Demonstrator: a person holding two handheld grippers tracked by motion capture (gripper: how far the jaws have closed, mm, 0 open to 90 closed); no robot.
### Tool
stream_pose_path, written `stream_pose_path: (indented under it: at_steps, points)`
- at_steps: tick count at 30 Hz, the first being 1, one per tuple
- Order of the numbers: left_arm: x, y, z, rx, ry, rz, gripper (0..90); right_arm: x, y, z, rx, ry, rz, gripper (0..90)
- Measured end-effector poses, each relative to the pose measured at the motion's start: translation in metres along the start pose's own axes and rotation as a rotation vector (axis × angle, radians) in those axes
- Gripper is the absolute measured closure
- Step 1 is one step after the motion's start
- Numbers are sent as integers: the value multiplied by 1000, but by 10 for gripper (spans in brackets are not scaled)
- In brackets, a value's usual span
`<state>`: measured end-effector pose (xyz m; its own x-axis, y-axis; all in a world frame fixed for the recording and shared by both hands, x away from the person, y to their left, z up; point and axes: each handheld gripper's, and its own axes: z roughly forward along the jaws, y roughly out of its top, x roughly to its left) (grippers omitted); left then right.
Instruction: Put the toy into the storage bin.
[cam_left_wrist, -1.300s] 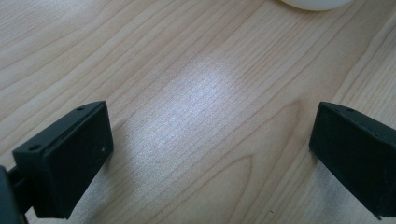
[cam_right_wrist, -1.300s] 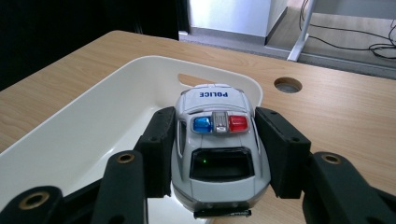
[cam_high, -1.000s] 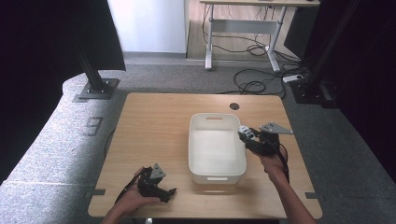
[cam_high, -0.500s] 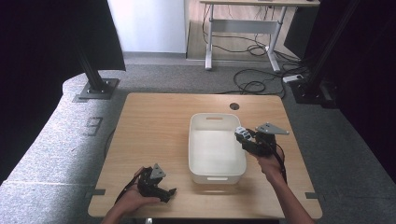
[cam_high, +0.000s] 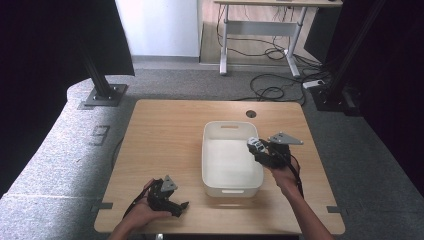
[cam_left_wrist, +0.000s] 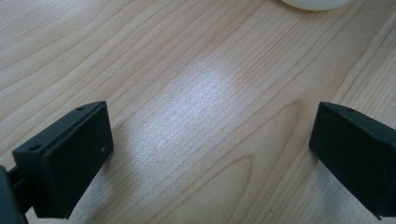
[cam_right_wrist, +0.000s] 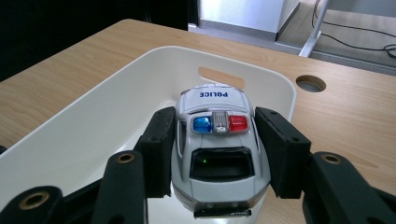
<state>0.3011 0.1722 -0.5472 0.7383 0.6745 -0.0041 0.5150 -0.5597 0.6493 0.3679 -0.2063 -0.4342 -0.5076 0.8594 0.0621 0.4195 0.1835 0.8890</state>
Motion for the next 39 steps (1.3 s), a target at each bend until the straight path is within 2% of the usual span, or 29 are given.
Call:
stream_pose_path:
  at_steps: [17,39]
  points:
    - [0,0,0,0,2,-1,0,7,-2,11,23,12,1,499]
    - [0,0,0,0,2,-1,0,22,6,24,36,26,-13,499]
